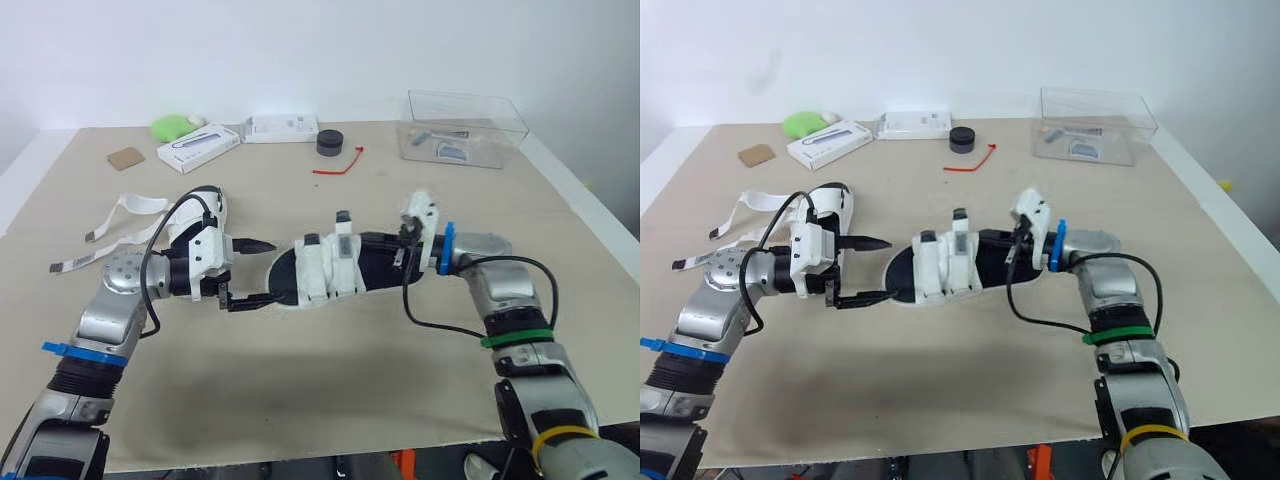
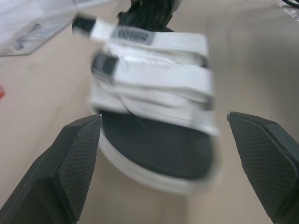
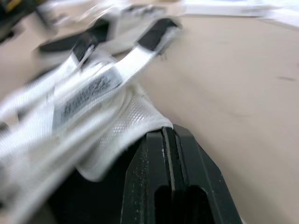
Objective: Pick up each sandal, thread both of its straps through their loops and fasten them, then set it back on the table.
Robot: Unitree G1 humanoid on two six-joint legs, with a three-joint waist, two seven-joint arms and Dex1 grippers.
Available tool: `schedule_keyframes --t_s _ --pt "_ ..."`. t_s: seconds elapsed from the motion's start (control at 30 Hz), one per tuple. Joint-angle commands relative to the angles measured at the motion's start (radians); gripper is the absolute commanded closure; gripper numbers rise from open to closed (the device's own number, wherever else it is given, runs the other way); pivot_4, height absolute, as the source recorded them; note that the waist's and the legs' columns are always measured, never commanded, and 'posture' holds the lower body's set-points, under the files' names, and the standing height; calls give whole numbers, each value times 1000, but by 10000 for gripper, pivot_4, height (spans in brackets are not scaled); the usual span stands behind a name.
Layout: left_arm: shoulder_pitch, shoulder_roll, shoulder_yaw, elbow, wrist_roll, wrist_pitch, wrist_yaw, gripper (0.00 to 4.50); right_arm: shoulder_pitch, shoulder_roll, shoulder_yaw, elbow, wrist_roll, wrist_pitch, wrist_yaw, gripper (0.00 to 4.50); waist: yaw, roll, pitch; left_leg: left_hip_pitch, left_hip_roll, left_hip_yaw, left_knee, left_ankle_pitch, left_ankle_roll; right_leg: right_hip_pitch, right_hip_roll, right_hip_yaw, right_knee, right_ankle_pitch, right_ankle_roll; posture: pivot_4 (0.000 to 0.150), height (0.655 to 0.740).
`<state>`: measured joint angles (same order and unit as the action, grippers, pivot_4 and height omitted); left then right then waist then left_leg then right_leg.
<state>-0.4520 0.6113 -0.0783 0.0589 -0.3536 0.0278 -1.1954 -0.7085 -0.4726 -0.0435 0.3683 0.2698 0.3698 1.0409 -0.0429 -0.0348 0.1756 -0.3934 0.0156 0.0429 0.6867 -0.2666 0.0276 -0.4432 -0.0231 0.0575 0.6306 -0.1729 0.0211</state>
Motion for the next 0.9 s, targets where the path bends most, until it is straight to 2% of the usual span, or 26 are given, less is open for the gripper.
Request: schedule_keyframes --t_s 0.03,0.1,0.2,0.37,0.43,0.67,0.9 --pt "6 -14 13 -43 -2 -1 29 730 28 3 -147 -141 49 155 -243 45000 0 0 0 0 0 0 0 0 0 0 0 0 0 0 0 1500 7400" --pt "8 -27 3 -49 0 3 37 730 66 33 -193 -212 51 234 -375 45000 0 0 0 0 0 0 0 0 0 0 0 0 0 0 0 1500 7400" --pt "-5 -44 -15 -36 4 1 27 730 169 32 -95 -336 0 230 -384 45000 0 0 0 0 -1 -1 -1 0 0 0 0 0 0 -1 1 1500 7400" --pt "-38 -64 -32 -3 18 -11 24 730 196 30 -84 -350 -23 258 -466 45000 -6 1 0 0 -1 1 -1 0 0 0 1 2 0 -2 2 1500 7400" --pt "-45 -70 -35 7 22 -18 23 730 189 36 -110 -346 -24 287 -521 45000 -4 1 0 1 -1 1 -1 0 -1 0 1 2 0 -4 8 1500 7400" --pt "-40 -86 -40 10 27 -28 24 730 204 94 -223 -404 30 439 -703 45000 -3 1 0 0 -1 1 0 1 -1 1 0 2 0 -3 9 1500 7400" --pt "-37 -96 -39 15 34 -34 29 730 184 264 -405 -459 96 521 -975 45000 -3 1 0 0 -1 0 0 1 -1 1 0 2 -1 -3 9 1500 7400"
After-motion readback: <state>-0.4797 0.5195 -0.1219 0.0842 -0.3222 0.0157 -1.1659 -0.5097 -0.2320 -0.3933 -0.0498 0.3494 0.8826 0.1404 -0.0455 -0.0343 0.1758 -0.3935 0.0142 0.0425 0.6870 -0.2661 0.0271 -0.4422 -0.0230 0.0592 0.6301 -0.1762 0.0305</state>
